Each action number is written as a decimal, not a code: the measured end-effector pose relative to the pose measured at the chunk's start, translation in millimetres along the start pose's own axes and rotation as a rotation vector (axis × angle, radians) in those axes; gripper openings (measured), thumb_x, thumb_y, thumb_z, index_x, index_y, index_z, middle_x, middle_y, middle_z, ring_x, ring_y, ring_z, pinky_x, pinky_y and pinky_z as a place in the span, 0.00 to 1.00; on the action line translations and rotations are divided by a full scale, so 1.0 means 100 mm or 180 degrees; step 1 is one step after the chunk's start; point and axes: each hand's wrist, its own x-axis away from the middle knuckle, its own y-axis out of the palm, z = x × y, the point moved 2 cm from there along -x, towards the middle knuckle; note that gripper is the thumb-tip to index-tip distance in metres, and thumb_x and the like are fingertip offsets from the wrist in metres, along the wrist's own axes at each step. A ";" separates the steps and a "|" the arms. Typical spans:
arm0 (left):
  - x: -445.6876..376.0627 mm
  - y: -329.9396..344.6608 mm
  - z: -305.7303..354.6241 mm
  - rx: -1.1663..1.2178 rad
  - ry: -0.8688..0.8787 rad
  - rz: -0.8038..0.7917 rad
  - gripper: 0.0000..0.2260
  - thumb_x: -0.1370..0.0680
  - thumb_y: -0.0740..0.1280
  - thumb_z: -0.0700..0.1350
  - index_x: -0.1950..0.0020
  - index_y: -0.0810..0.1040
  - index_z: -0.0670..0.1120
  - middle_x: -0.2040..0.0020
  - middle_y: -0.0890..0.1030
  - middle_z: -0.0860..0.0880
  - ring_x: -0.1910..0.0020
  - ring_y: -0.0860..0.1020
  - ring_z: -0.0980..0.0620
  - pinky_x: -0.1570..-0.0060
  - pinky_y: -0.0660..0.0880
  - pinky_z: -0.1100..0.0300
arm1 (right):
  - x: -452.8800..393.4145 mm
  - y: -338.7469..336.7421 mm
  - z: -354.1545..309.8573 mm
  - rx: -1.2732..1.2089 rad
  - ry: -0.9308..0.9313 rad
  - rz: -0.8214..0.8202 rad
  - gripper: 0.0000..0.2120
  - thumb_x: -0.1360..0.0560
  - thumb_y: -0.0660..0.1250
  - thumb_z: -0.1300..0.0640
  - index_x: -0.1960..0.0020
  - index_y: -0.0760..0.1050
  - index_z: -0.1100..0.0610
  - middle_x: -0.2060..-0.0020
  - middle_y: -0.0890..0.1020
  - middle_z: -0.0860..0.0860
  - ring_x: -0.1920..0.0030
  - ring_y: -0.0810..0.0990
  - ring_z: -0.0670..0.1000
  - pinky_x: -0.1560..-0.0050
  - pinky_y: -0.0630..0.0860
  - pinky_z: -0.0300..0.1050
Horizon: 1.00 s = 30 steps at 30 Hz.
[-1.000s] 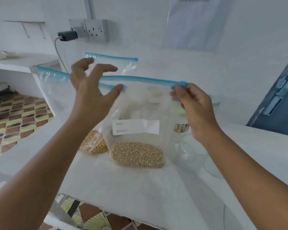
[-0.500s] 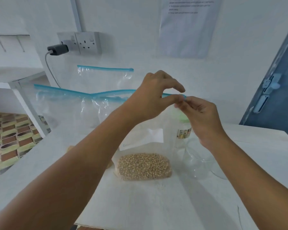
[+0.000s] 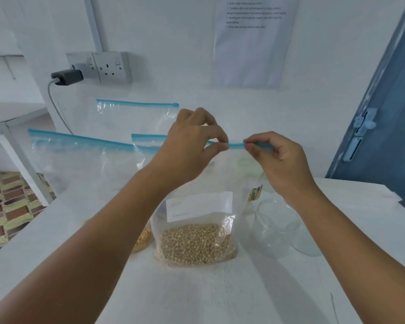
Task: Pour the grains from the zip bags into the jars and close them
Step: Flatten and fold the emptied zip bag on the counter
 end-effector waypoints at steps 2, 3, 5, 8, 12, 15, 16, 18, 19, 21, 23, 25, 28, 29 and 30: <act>0.04 -0.01 -0.10 -0.0043 0.0023 0.0051 0.09 0.18 0.69 0.53 0.42 0.86 0.54 0.43 0.71 0.56 0.36 0.66 0.49 0.37 0.63 0.58 | 0.00 -0.04 0.05 0.0252 -0.0042 0.0030 0.06 0.20 0.72 0.58 0.50 0.84 0.47 0.53 0.86 0.39 0.46 0.82 0.41 0.40 0.76 0.38; 0.07 -0.01 -0.16 -0.0050 0.0020 0.0075 0.09 0.18 0.70 0.53 0.43 0.86 0.54 0.43 0.71 0.55 0.37 0.66 0.48 0.36 0.64 0.56 | 0.00 -0.06 0.09 0.0382 -0.0056 0.0053 0.06 0.20 0.72 0.58 0.51 0.84 0.46 0.53 0.85 0.40 0.46 0.82 0.42 0.39 0.76 0.39; 0.11 -0.02 -0.24 -0.0063 -0.0023 0.0072 0.09 0.18 0.69 0.54 0.43 0.86 0.54 0.43 0.71 0.56 0.37 0.66 0.48 0.36 0.65 0.54 | 0.01 -0.10 0.11 0.0792 -0.0277 0.0106 0.06 0.21 0.73 0.57 0.50 0.84 0.46 0.52 0.84 0.41 0.46 0.81 0.43 0.39 0.76 0.43; 0.10 0.03 -0.21 -0.0008 -0.0034 0.0049 0.09 0.18 0.69 0.54 0.42 0.86 0.54 0.44 0.70 0.56 0.38 0.65 0.51 0.36 0.65 0.56 | -0.03 -0.02 0.02 0.1768 -0.0917 -0.0066 0.08 0.23 0.75 0.51 0.43 0.84 0.47 0.49 0.82 0.44 0.47 0.79 0.49 0.41 0.74 0.50; 0.10 0.05 -0.17 -0.0064 0.0070 0.0110 0.09 0.19 0.69 0.54 0.42 0.86 0.54 0.44 0.69 0.57 0.37 0.66 0.51 0.37 0.64 0.56 | -0.12 0.17 -0.08 0.2201 -0.1227 -0.0549 0.07 0.21 0.73 0.49 0.44 0.86 0.46 0.53 0.85 0.45 0.55 0.79 0.49 0.40 0.73 0.61; 0.18 -0.02 -0.28 -0.0183 0.0103 0.0214 0.09 0.20 0.70 0.54 0.43 0.87 0.54 0.44 0.71 0.56 0.36 0.67 0.46 0.38 0.62 0.56 | -0.12 0.12 -0.06 0.1929 -0.1054 -0.0584 0.05 0.21 0.73 0.50 0.47 0.86 0.46 0.57 0.84 0.44 0.57 0.79 0.47 0.44 0.74 0.55; 0.21 -0.06 -0.33 -0.0255 0.0070 0.0238 0.09 0.20 0.70 0.54 0.44 0.87 0.54 0.44 0.71 0.56 0.36 0.67 0.45 0.38 0.62 0.56 | -0.10 0.10 -0.04 0.1823 -0.0961 -0.0589 0.04 0.22 0.74 0.51 0.48 0.86 0.46 0.57 0.84 0.43 0.56 0.79 0.47 0.45 0.75 0.53; 0.27 -0.15 -0.43 -0.0373 -0.0035 0.0242 0.10 0.20 0.69 0.55 0.44 0.87 0.54 0.43 0.71 0.55 0.35 0.67 0.44 0.37 0.63 0.53 | -0.08 0.06 -0.02 0.1654 -0.0788 -0.0588 0.03 0.22 0.75 0.52 0.50 0.87 0.47 0.58 0.84 0.44 0.55 0.81 0.48 0.45 0.76 0.53; 0.30 -0.18 -0.46 -0.0411 -0.0078 0.0240 0.11 0.20 0.68 0.55 0.44 0.87 0.54 0.43 0.72 0.54 0.35 0.67 0.43 0.36 0.63 0.53 | -0.06 0.05 -0.01 0.1621 -0.0722 -0.0585 0.02 0.23 0.75 0.52 0.50 0.87 0.46 0.58 0.84 0.43 0.55 0.81 0.48 0.45 0.77 0.53; 0.37 -0.25 -0.53 -0.0458 -0.0172 0.0252 0.11 0.20 0.68 0.56 0.44 0.87 0.54 0.42 0.72 0.54 0.35 0.66 0.43 0.36 0.62 0.53 | -0.04 0.05 0.00 0.1651 -0.0647 -0.0586 0.02 0.23 0.76 0.52 0.51 0.87 0.45 0.58 0.84 0.42 0.54 0.81 0.48 0.47 0.78 0.53; 0.42 -0.33 -0.59 -0.0489 -0.0253 0.0276 0.11 0.20 0.69 0.55 0.44 0.87 0.54 0.43 0.71 0.55 0.34 0.66 0.42 0.35 0.61 0.53 | -0.03 0.03 -0.01 0.1666 -0.0607 -0.0597 0.02 0.23 0.76 0.52 0.51 0.87 0.46 0.59 0.84 0.42 0.55 0.81 0.46 0.48 0.78 0.52; 0.47 -0.40 -0.65 -0.0577 -0.0298 0.0284 0.10 0.20 0.69 0.54 0.44 0.87 0.53 0.42 0.72 0.54 0.34 0.67 0.41 0.34 0.62 0.52 | -0.01 -0.01 -0.02 0.1688 -0.0571 -0.0598 0.02 0.23 0.76 0.52 0.51 0.87 0.46 0.59 0.84 0.41 0.55 0.81 0.44 0.48 0.79 0.51; 0.53 -0.47 -0.70 -0.0665 -0.0354 0.0320 0.11 0.21 0.69 0.54 0.43 0.87 0.53 0.42 0.74 0.51 0.35 0.66 0.40 0.35 0.61 0.52 | 0.01 -0.06 0.00 0.1666 -0.0451 -0.0614 0.02 0.24 0.76 0.52 0.52 0.87 0.46 0.59 0.83 0.40 0.55 0.80 0.42 0.49 0.79 0.49; 0.54 -0.47 -0.71 -0.0662 -0.0368 0.0316 0.11 0.21 0.70 0.54 0.43 0.87 0.53 0.42 0.74 0.50 0.35 0.66 0.41 0.35 0.62 0.51 | 0.01 -0.06 0.00 0.1676 -0.0440 -0.0643 0.02 0.24 0.76 0.52 0.52 0.86 0.46 0.59 0.83 0.40 0.54 0.80 0.41 0.49 0.79 0.49; 0.55 -0.46 -0.71 -0.0672 -0.0361 0.0319 0.10 0.21 0.70 0.53 0.43 0.87 0.53 0.41 0.74 0.49 0.35 0.66 0.40 0.35 0.63 0.50 | 0.02 -0.06 -0.01 0.1737 -0.0473 -0.0691 0.02 0.23 0.76 0.51 0.52 0.86 0.46 0.59 0.83 0.40 0.55 0.80 0.42 0.48 0.78 0.49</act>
